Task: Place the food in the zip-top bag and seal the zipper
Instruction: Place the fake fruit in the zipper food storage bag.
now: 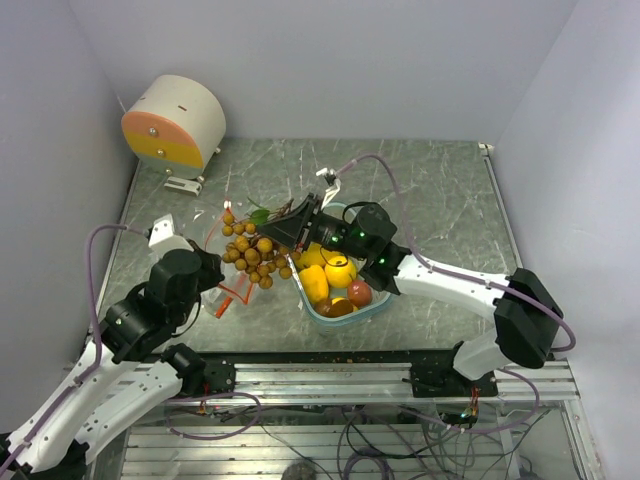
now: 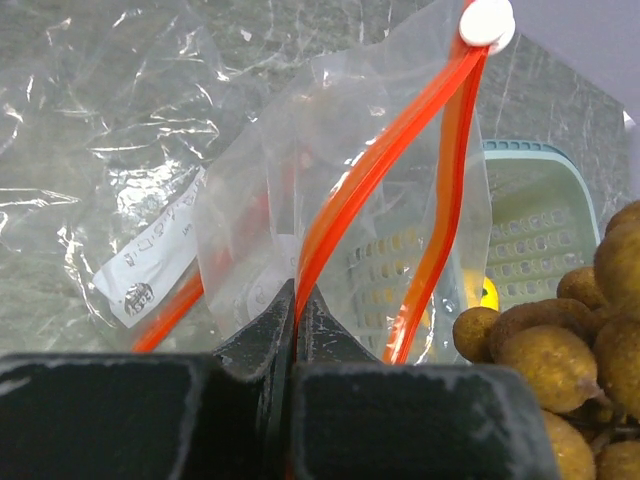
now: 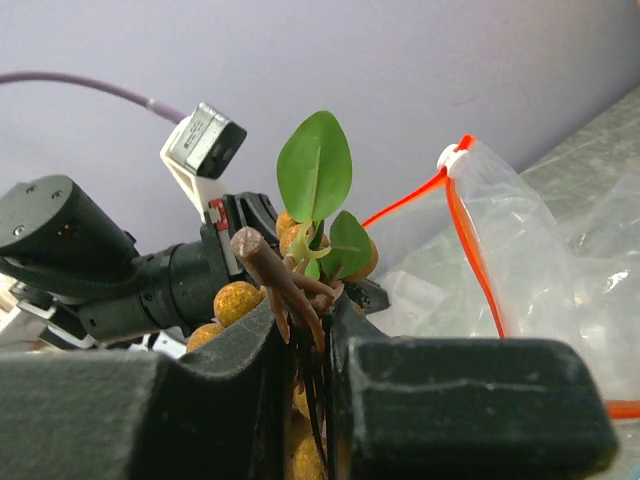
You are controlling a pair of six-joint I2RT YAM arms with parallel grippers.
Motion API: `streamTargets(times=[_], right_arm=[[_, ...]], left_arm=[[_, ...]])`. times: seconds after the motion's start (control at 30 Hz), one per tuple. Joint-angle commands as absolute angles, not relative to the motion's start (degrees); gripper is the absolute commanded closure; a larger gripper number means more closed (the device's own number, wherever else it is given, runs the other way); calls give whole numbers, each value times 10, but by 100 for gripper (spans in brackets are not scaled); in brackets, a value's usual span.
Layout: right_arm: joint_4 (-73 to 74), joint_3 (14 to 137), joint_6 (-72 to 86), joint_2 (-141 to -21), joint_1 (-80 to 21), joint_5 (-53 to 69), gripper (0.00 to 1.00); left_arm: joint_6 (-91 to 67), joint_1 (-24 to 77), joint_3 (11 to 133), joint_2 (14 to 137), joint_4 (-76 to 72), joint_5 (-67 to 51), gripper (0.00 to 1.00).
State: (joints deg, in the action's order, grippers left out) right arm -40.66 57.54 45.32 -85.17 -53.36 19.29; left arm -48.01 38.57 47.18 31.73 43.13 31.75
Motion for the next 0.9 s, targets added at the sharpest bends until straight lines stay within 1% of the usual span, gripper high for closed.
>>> streamTargets(times=[0.0,0.2,0.3,0.4,0.53,0.6,0.87], right_arm=[[-528,552,522,-867,-533,151,96],[-547,553,544,-904,-545,140,96],[-522,548,525,-905,-553,116,97],[-439,557,475,-891,-569,59,97],[-263,602,399,-884,-598,-68,98],[-207,621,372,-890,-606,-119,98],[-93,688,276,-914,-654,-283,98]], left_arm=[[-510,383,450,290,401,295,93],[-532,383,430,245,367,291,93],[-543,383,419,225,349,286,93],[-552,382,415,213,340,281,93],[-551,383,426,213,346,283,93],[-547,383,433,218,349,286,93],[-539,383,428,253,323,269,93]])
